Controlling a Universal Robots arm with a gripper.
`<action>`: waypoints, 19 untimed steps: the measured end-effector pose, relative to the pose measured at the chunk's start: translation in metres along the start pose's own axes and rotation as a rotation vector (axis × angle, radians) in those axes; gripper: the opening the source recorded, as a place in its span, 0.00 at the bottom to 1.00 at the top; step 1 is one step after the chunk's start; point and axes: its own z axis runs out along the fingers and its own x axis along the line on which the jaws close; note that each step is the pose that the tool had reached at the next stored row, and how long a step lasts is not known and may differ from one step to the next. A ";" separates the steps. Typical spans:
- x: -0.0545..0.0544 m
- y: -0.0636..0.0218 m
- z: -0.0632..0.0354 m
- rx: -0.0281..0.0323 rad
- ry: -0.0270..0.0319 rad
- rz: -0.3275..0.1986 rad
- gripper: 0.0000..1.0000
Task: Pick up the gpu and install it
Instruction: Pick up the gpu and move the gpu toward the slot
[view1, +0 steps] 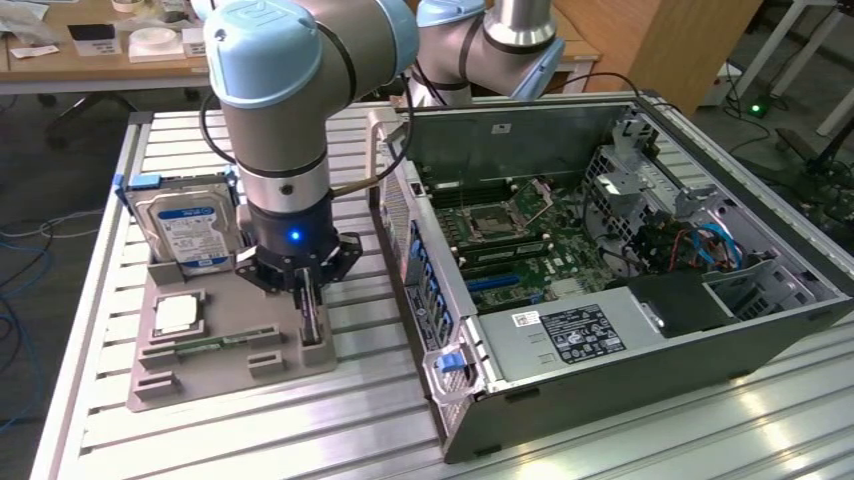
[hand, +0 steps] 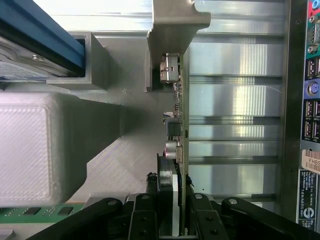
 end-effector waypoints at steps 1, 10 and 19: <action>0.000 0.0000 0.0000 -0.0001 0.0000 0.000 0.28; 0.000 0.0002 -0.0163 -0.0009 0.0000 0.000 0.28; -0.001 0.0007 -0.0465 -0.0016 0.0001 0.000 0.28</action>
